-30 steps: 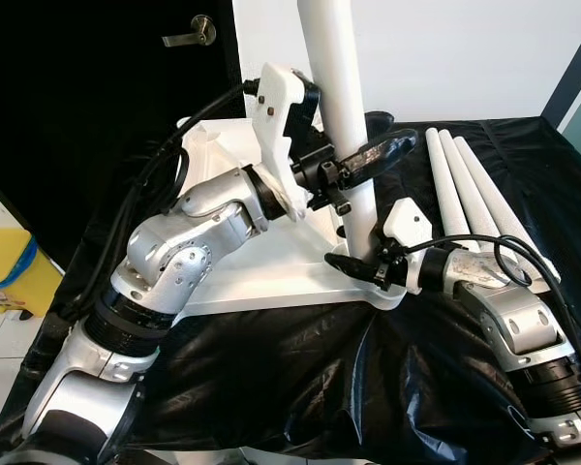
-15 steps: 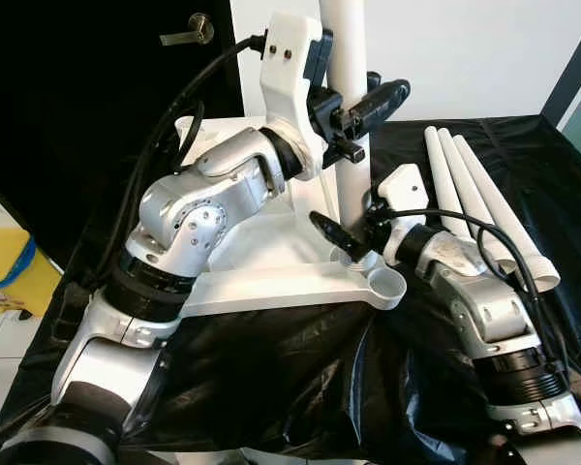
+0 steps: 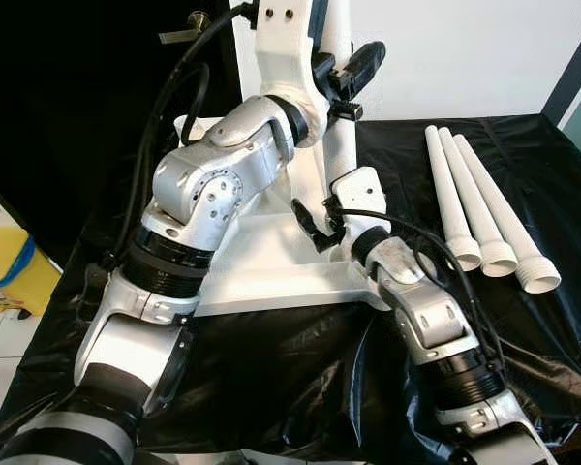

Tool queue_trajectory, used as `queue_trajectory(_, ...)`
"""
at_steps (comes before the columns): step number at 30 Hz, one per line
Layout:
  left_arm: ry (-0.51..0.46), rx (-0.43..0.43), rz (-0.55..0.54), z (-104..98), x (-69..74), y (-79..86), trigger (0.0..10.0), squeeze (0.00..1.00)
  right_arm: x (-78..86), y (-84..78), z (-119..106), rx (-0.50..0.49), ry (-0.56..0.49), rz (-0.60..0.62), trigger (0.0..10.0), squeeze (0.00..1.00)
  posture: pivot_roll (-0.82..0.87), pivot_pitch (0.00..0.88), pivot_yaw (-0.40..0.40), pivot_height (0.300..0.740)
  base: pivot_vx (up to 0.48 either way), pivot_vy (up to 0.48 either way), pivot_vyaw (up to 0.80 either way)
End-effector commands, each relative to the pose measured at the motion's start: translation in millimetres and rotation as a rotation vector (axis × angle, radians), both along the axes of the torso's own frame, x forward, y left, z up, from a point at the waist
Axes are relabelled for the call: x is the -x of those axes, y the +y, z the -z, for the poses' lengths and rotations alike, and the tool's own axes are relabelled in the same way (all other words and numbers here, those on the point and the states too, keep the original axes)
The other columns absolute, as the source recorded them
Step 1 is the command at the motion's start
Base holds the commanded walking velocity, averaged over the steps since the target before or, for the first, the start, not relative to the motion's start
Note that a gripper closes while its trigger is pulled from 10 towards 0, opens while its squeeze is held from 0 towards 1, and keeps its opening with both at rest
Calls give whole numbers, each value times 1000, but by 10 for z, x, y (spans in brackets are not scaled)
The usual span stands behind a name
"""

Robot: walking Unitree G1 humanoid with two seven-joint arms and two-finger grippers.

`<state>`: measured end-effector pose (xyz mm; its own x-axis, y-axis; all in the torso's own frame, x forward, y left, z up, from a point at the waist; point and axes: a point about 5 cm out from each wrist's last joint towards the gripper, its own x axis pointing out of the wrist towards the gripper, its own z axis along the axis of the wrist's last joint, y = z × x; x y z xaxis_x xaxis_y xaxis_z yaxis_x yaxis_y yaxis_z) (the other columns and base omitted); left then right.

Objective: Building children table

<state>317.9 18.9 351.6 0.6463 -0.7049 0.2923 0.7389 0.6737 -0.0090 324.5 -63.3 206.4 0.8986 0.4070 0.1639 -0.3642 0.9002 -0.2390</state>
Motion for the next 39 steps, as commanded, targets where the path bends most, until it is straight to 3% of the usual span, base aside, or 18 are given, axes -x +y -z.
queue_trajectory(1, -20, -24, 14, -46, 36, -64, 10000, 0, -18, 42, -52, -7, -20, 6, 10000, 0, -38, 62, 30, 740, 0, 0, 0)
queue_trajectory(9, -22, -36, 17, -40, 57, -153, 10000, 0, -77, 26, -129, -14, -53, 57, 10000, 0, -37, 59, 27, 740, 0, 0, 0)
queue_trajectory(10, -22, -39, 18, -39, 61, -169, 10000, 0, -87, 21, -136, -12, -59, 61, 4000, 0, -36, 58, 24, 740, 0, 0, 0)
queue_trajectory(11, -23, -40, 18, -39, 63, -179, 10000, 0, -92, 18, -136, -15, -58, 61, 196, 0, -37, 58, 23, 740, 0, 0, 0)
queue_trajectory(14, -26, -43, 16, -39, 61, -189, 10000, 0, -100, 15, -127, -28, -51, 64, 0, 0, -38, 58, 22, 740, 0, 0, 0)
queue_trajectory(23, -39, -56, 7, -34, 45, -191, 10000, 0, -110, -1, -103, -65, -24, 88, 0, 0, -42, 57, 19, 740, 0, 0, 0)
queue_trajectory(24, -44, -64, 5, -31, 45, -191, 10000, 0, -114, -5, -96, -69, -20, 97, 510, 0, -42, 57, 19, 740, 0, 0, 0)
queue_trajectory(25, -45, -65, 4, -27, 47, -190, 10000, 0, -120, -14, -85, -74, -11, 108, 10000, 0, -42, 57, 19, 740, 0, 0, 0)
queue_trajectory(27, -45, -65, 4, -27, 47, -190, 10000, 0, -120, -14, -85, -74, -11, 108, 10000, 0, -42, 57, 19, 740, 0, 0, 0)
queue_trajectory(28, -47, -56, 5, -26, 49, -191, 10000, 1000, -128, -24, -75, -86, 0, 118, 10000, 0, -43, 58, 19, 740, 0, 0, 0)
queue_trajectory(32, -54, -23, 7, -25, 45, -177, 10000, 1000, -152, -68, -59, -131, 25, 152, 10000, 0, -43, 60, 16, 740, 0, 0, 0)
queue_trajectory(39, -67, -39, -7, -25, 39, -163, 10000, 1000, -159, -84, -59, -140, 27, 164, 10000, 0, -44, 59, 17, 740, 0, 0, 0)
